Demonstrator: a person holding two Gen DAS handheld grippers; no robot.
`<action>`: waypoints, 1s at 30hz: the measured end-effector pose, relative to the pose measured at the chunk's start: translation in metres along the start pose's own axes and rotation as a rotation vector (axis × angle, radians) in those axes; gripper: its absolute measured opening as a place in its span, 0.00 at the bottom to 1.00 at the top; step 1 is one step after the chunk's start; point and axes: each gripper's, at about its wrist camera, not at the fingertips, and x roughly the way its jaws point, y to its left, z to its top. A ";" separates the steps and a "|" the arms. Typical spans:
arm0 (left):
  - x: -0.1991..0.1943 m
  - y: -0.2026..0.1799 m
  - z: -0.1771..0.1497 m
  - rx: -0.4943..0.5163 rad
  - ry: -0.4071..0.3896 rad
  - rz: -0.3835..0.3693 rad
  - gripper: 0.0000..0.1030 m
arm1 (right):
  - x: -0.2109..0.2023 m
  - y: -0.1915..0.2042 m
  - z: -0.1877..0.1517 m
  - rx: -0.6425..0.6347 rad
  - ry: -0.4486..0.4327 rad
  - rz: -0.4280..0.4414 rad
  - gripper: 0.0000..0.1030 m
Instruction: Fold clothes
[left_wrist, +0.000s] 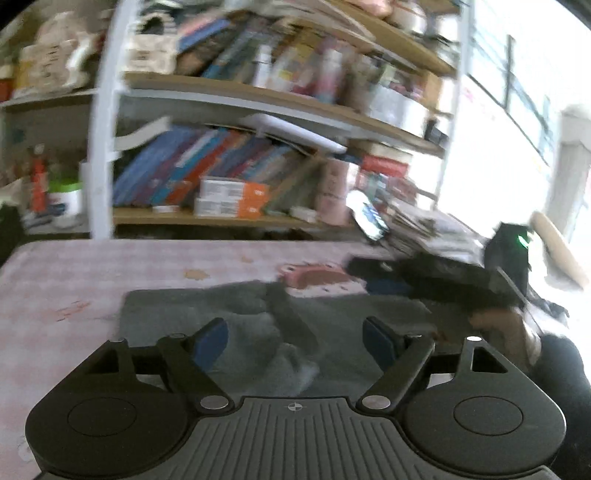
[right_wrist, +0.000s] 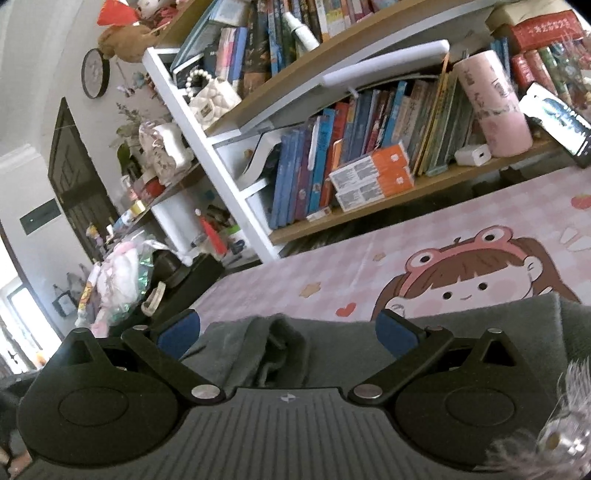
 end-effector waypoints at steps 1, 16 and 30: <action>0.000 0.005 -0.001 -0.021 -0.003 0.021 0.79 | 0.002 0.001 -0.001 0.000 0.010 0.001 0.99; 0.015 0.036 -0.019 -0.106 0.029 0.125 0.79 | 0.026 0.002 -0.018 -0.027 0.133 -0.048 0.99; 0.002 0.028 -0.028 -0.105 -0.046 0.135 0.91 | 0.008 0.017 -0.028 -0.092 0.152 -0.052 0.99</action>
